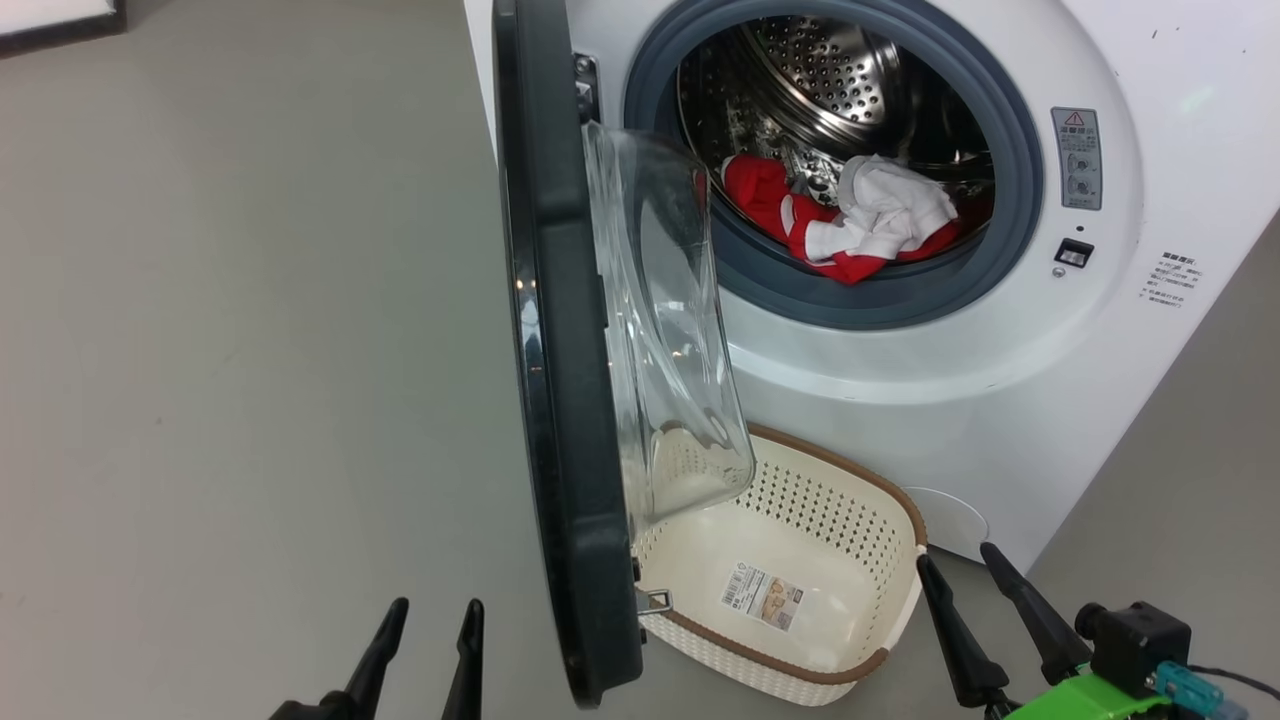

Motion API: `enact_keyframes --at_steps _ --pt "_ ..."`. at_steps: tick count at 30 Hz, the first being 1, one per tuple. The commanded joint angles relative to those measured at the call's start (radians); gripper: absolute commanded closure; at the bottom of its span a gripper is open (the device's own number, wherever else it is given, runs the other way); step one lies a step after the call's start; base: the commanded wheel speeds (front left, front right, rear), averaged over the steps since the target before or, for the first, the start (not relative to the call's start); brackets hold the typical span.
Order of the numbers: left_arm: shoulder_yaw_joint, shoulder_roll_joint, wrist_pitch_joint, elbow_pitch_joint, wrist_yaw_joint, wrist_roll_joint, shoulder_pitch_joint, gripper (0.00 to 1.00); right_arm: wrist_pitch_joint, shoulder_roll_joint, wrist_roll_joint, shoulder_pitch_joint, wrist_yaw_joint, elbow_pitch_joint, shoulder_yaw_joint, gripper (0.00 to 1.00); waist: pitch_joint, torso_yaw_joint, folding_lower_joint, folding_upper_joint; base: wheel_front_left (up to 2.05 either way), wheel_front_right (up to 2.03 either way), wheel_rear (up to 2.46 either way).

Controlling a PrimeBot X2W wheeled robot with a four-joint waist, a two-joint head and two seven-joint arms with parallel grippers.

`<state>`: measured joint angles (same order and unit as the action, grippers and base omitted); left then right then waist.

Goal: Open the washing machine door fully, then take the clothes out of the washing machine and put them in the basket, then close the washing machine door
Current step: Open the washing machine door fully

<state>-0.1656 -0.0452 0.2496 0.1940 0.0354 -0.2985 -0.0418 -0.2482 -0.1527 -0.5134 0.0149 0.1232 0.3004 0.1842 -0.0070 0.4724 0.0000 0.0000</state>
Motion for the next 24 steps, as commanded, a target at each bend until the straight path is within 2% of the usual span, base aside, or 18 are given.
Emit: enact_keyframes --at_steps 1,8,22,23,24 --pt "0.034 -0.005 0.012 -0.028 -0.002 0.012 0.025 0.0 -0.013 -0.002 0.033 0.003 0.008 -0.035 0.004 0.0 0.001 0.001 0.0 0.0 0.0 0.0 0.0" --pt "0.036 -0.005 0.012 -0.033 -0.004 0.011 0.031 0.0 -0.013 0.034 0.098 0.046 0.008 -0.056 -0.06 0.0 0.006 0.003 0.0 0.0 0.0 0.0 0.0" --pt "0.039 -0.005 0.012 -0.034 -0.005 0.009 0.03 0.0 -0.014 0.053 0.109 0.055 0.008 -0.052 -0.065 0.0 0.001 -0.003 0.0 0.0 0.0 0.0 0.0" --pt "0.039 -0.005 0.012 -0.035 -0.005 0.008 0.032 0.05 -0.014 0.053 0.109 0.054 0.008 -0.051 -0.065 0.0 0.001 -0.003 0.0 0.0 0.0 0.0 0.0" --pt "0.041 -0.005 0.012 -0.041 -0.006 0.005 0.034 0.32 -0.014 0.053 0.108 0.054 0.008 -0.05 -0.065 0.0 0.002 -0.003 0.0 0.0 0.0 0.0 0.0"
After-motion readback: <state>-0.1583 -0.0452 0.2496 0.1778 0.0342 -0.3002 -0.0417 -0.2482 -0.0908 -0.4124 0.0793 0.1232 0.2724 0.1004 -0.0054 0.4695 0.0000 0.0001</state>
